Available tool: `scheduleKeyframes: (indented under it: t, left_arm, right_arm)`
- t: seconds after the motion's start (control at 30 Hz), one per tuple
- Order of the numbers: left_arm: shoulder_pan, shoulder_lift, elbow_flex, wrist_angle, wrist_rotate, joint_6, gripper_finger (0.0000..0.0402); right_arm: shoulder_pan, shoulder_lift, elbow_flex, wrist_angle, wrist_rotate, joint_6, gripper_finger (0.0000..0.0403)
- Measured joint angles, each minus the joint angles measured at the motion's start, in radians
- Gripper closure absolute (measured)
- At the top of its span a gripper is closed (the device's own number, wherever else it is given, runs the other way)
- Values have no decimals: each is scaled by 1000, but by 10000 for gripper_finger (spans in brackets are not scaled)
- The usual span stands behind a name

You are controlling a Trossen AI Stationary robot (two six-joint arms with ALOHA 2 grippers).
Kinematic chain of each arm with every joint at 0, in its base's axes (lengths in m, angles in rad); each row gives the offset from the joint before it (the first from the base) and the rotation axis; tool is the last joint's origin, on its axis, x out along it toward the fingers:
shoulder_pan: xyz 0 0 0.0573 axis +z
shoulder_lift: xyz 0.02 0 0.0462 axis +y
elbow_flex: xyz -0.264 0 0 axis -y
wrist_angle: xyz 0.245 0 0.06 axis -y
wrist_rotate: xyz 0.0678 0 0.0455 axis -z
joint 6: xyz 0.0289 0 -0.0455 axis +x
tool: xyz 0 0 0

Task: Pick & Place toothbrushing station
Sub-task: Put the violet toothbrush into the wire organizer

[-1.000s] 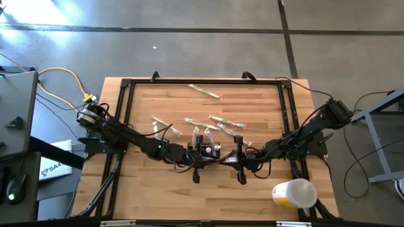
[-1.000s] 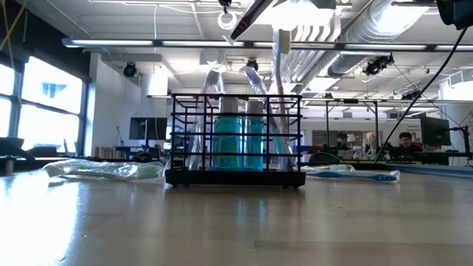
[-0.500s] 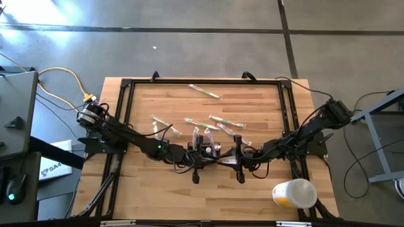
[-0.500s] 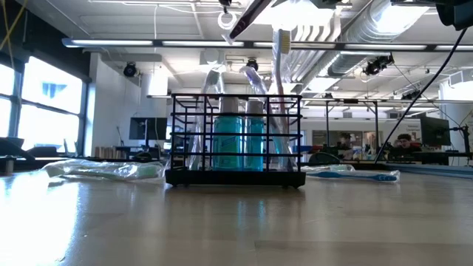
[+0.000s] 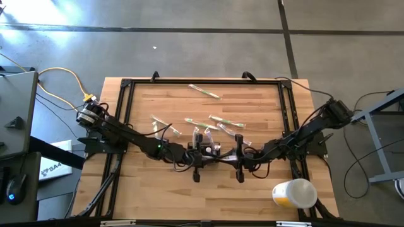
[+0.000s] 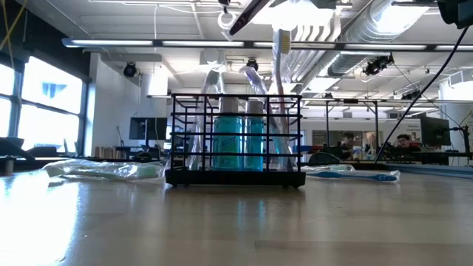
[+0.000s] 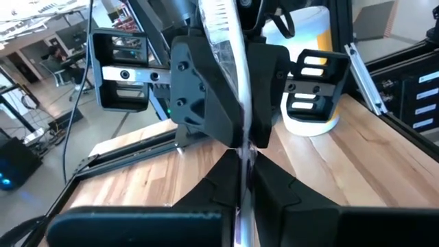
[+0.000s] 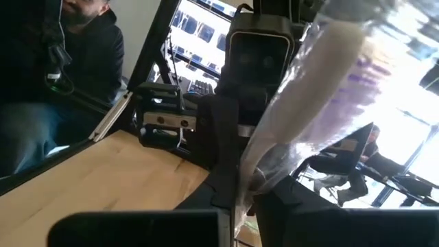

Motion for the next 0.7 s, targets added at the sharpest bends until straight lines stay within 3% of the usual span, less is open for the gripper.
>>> scheduleKeyframes:
  t: [0.13,0.47,0.7]
  left_arm:
    - [-1,0,0,9,8,-4,355]
    - [-2,0,6,15,-75,-262,282]
    - [-1,0,6,-15,-33,-178,262]
  right_arm:
    - [11,-10,0,-8,2,-3,384]
    - [32,-29,-1,-38,25,-2,384]
    - [33,-29,-1,-46,29,-3,384]
